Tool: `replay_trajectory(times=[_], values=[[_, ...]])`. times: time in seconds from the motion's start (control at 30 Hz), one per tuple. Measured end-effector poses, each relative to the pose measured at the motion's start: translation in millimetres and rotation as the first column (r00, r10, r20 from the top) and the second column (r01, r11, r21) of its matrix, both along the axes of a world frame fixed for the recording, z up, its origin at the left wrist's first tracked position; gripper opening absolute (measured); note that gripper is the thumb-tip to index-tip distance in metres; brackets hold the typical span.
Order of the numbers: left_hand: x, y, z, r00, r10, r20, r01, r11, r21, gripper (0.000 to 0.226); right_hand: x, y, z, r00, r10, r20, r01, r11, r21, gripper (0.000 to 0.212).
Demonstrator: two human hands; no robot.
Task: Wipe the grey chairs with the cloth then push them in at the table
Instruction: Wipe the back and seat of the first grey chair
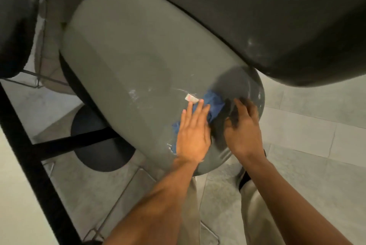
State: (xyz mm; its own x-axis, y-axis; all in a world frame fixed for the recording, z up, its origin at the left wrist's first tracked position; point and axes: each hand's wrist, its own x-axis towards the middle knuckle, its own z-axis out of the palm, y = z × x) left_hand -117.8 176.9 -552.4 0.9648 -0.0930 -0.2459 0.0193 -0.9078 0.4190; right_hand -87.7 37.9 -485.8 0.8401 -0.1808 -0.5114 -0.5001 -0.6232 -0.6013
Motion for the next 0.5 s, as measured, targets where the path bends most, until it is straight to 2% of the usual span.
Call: replay_trajectory(times=[0.07,0.1,0.17,0.23,0.3,0.37,0.43,0.5], values=[[-24.0,9.9,3.8,0.995,-0.095,-0.022,0.095,0.995,0.011,0.058,15.3,10.7,0.6,0.998,0.060,-0.012,-0.061,0.998,-0.019,0.056],[-32.5,25.6,3.7,0.995,-0.093,-0.030,0.095,0.995,0.042,0.057,22.5,16.7,0.6,0.994,0.104,-0.028,-0.104,0.994,-0.033,0.056],[-37.8,67.1,0.2,0.998,0.038,-0.046,-0.031,0.992,0.126,0.058,34.5,27.8,-0.8,0.978,0.200,-0.053,-0.204,0.977,-0.069,0.060],[-31.4,111.2,-2.8,0.970,0.236,-0.059,-0.219,0.951,0.217,0.060,45.7,39.0,-4.3,0.956,0.274,-0.100,-0.283,0.955,-0.087,0.067],[-15.0,150.0,-5.9,0.903,0.429,-0.040,-0.407,0.880,0.244,0.059,55.2,50.4,-9.3,0.924,0.341,-0.175,-0.360,0.928,-0.092,0.076],[11.5,179.6,-8.5,0.801,0.598,0.005,-0.586,0.783,0.210,0.055,62.1,61.5,-15.6,0.873,0.396,-0.285,-0.438,0.894,-0.098,0.088],[46.2,196.7,-8.5,0.724,0.688,0.052,-0.684,0.708,0.176,0.053,64.8,70.7,-20.6,0.813,0.431,-0.392,-0.511,0.850,-0.125,0.100],[79.6,203.0,-8.9,0.733,0.676,0.084,-0.678,0.715,0.170,0.054,63.8,78.1,-24.7,0.765,0.451,-0.460,-0.573,0.802,-0.167,0.111]])
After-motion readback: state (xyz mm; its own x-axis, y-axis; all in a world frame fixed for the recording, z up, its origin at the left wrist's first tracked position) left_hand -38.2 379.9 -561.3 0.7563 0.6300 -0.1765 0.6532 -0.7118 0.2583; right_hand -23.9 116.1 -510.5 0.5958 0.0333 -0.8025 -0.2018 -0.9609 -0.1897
